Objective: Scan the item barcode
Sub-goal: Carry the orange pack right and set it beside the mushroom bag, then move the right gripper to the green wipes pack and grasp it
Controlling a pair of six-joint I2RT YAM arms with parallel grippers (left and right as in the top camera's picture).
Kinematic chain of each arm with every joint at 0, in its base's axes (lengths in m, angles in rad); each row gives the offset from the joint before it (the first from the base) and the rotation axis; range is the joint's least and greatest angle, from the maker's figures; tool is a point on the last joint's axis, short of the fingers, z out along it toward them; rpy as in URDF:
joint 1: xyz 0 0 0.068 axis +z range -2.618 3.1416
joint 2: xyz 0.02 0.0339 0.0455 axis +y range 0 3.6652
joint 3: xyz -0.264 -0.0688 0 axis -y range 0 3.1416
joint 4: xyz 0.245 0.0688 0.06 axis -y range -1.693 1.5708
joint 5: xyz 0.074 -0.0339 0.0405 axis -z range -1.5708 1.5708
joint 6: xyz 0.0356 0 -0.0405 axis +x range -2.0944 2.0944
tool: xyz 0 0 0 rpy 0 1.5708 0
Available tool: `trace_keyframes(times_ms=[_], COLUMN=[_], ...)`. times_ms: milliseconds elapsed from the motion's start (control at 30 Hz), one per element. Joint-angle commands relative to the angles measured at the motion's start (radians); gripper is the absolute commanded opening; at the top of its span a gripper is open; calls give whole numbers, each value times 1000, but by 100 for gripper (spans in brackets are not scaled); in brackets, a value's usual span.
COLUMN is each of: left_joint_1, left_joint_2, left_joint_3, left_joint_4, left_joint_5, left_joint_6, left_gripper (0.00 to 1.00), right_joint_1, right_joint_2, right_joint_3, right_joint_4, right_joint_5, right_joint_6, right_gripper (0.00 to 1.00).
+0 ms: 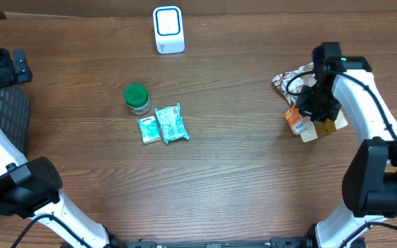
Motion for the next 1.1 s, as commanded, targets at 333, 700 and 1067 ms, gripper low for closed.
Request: trace_keyframes(times_ms=[333, 700, 1067], left_joint_1=[5, 6, 5], left_joint_2=[-25, -25, -25], left_joint_3=[19, 19, 19], left_joint_4=[2, 2, 2], left_joint_5=[0, 0, 0], left_joint_6=[21, 22, 21], left_gripper=[99, 100, 100], right_joint_1=[25, 253, 494], right_joint_2=[-5, -1, -1], right_joint_3=[221, 93, -74], right_joint_4=[-90, 179, 428], right_joint_5=[-320, -495, -495], right_joint_6=[-75, 45, 226], right_gripper=[27, 41, 41])
